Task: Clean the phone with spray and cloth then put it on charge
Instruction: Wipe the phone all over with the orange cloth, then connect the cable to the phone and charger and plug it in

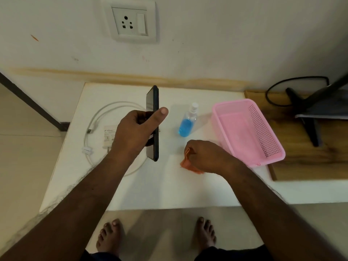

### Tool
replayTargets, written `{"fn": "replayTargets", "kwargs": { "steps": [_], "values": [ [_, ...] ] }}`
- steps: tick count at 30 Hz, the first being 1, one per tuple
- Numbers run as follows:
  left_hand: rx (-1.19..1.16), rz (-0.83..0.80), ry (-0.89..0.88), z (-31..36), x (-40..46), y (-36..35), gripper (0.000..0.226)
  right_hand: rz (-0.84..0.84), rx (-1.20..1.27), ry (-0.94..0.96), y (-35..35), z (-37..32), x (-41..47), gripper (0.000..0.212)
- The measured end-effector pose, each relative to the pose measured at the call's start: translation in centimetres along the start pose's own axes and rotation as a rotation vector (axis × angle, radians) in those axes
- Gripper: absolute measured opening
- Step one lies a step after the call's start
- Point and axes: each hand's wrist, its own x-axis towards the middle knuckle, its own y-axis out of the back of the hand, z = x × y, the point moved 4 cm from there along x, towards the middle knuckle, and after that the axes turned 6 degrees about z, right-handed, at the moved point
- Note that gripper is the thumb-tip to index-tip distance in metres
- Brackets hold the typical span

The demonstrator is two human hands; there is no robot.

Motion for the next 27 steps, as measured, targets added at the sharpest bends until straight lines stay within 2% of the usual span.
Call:
{"fn": "replayTargets", "kwargs": {
  "steps": [5, 8, 12, 15, 19, 25, 27],
  "values": [
    [0.036, 0.024, -0.005, -0.6, 0.5, 0.2, 0.073, 0.201, -0.156, 0.019, 0.2, 0.3, 0.7, 0.035],
    [0.052, 0.038, 0.019, -1.0, 0.8, 0.3, 0.075, 0.253, -0.203, -0.03, 0.5, 0.6, 0.9, 0.047],
    [0.072, 0.048, 0.038, -1.3, 1.0, 0.4, 0.079, 0.281, -0.242, -0.078, 0.9, 0.7, 0.8, 0.047],
    [0.091, 0.051, 0.052, -1.4, 1.1, 0.5, 0.083, 0.263, -0.222, -0.136, 2.0, 0.6, 0.2, 0.042],
    [0.164, 0.098, 0.037, -1.3, 1.0, 0.7, 0.082, 0.326, -0.171, -0.169, 4.0, 0.2, -1.0, 0.022],
    [0.358, 0.16, 0.003, -0.8, 0.4, 0.3, 0.085, 0.422, 0.09, -0.212, 4.9, -0.2, -1.9, 0.044],
    [0.433, 0.167, 0.007, -0.9, 0.3, 0.1, 0.089, 0.361, 0.084, -0.245, 4.5, 0.0, -1.7, 0.049]
  ]
}}
